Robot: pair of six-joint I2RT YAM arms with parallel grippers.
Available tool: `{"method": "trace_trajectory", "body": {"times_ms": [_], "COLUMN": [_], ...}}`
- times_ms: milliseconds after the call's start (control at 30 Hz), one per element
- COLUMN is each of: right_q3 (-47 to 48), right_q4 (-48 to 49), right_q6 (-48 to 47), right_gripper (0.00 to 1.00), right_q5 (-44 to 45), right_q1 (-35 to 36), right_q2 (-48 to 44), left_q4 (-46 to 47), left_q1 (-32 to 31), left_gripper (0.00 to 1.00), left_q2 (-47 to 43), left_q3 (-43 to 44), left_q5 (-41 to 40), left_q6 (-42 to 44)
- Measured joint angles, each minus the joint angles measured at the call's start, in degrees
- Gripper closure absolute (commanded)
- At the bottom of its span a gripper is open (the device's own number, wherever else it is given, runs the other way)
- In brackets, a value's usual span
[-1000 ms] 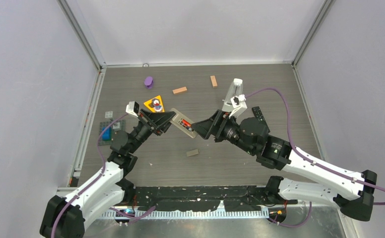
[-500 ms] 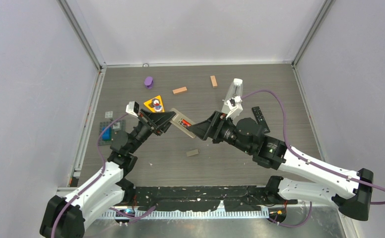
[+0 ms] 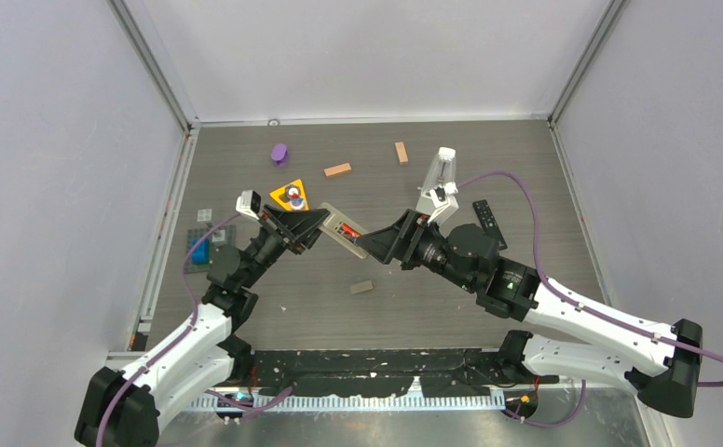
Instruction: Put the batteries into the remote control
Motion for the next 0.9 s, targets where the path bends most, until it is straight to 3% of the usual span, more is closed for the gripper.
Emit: {"method": "trace_trajectory", "body": {"times_ms": [900], "right_q3": [-3.1], "right_q4": [3.58], "right_q6": [1.07], "right_gripper": [0.23], "right_q5": [-0.28], "right_q1": [-0.31], "right_q2": [-1.27], "left_q4": [-1.33], "left_q1": [0.0], "left_gripper": [1.0], "left_q2": [0.07], "left_q3": [0.0], "left_q5": [-0.52], "left_q6": [0.11]}}
